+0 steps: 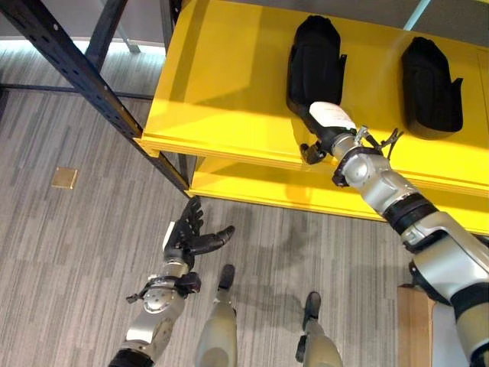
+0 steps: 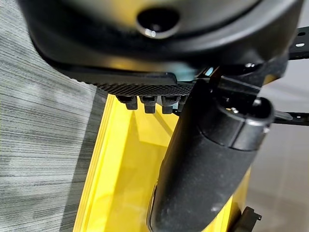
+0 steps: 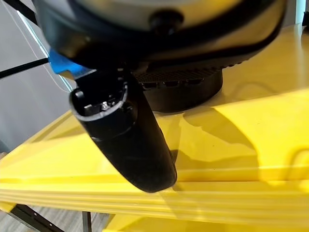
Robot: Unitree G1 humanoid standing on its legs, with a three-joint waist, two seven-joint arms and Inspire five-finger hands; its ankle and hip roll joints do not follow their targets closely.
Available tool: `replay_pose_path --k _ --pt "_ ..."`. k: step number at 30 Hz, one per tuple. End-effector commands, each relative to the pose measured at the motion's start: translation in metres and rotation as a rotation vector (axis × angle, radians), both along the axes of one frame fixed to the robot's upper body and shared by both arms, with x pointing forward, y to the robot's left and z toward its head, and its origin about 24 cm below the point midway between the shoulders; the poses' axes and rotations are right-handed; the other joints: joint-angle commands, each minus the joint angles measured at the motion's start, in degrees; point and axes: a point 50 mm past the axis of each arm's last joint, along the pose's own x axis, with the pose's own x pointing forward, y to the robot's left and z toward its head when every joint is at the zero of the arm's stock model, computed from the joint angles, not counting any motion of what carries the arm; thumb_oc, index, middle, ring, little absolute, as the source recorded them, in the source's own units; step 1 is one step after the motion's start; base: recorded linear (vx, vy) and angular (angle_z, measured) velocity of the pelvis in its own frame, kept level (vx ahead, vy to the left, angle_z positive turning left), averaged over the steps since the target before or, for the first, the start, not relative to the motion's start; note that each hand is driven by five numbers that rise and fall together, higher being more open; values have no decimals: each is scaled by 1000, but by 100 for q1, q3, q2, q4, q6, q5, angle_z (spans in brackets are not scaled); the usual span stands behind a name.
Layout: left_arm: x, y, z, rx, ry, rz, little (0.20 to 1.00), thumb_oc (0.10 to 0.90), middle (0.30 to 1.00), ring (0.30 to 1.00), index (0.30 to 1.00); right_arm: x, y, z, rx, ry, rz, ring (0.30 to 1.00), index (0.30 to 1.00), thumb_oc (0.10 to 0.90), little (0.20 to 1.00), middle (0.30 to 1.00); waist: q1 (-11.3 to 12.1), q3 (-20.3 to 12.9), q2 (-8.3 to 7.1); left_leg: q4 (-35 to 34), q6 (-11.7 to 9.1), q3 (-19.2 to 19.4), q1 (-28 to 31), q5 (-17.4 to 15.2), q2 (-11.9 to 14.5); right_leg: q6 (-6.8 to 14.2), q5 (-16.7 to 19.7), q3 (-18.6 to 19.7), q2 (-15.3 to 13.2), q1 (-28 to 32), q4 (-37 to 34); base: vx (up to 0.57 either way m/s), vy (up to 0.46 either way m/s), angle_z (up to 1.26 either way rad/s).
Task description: Move parts from the plastic box to the shelf.
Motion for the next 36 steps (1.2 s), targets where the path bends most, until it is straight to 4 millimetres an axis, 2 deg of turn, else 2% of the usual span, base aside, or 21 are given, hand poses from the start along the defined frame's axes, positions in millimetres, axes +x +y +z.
replay_pose_path --k 1,13,23,31,34,35,36 --pt "7 5 36 25 -193 1 1000 900 1000 1000 1000 -5 3 18 56 -61 60 1000 1000 900 1000 1000 -32 -174 -214 13 385 297 120 -319 -84 -138 -198 -4 -13 209 416 0 0 0" --pt "7 6 35 36 -184 -3 1000 900 1000 1000 1000 -8 0 12 66 -38 69 1000 1000 900 1000 1000 -78 -239 -215 -29 373 301 148 -276 -71 -146 -196 -14 7 230 386 0 0 0" --pt "6 8 33 38 -173 1 1000 900 1000 1000 1000 -7 0 17 59 -53 65 1000 1000 900 1000 1000 -112 -273 -212 -54 367 315 189 -264 -54 -155 -192 -12 16 240 377 0 0 0" --pt "5 13 33 46 -169 21 1000 900 1000 1000 1000 -14 -1 49 24 -148 100 1000 1000 900 1000 1000 -203 -331 -261 -69 355 348 260 -274 -19 -155 -187 35 13 261 384 0 0 0" --pt "5 18 34 49 -174 44 1000 900 1000 1000 1000 -23 -3 77 13 -240 128 1000 1000 900 1000 1000 -269 -381 -288 -48 352 372 292 -302 -3 -156 -212 63 17 266 408 0 0 0" --pt "5 18 34 49 -174 43 1000 900 1000 1000 1000 -23 -3 77 13 -240 127 1000 1000 900 1000 1000 -267 -379 -286 -46 352 373 292 -304 -2 -156 -213 64 17 265 410 0 0 0" --pt "5 20 35 55 -177 50 1000 900 1000 1000 1000 -26 -4 85 21 -269 136 1000 1000 900 1000 1000 -285 -384 -294 -37 350 381 298 -309 5 -157 -219 73 20 263 419 0 0 0"
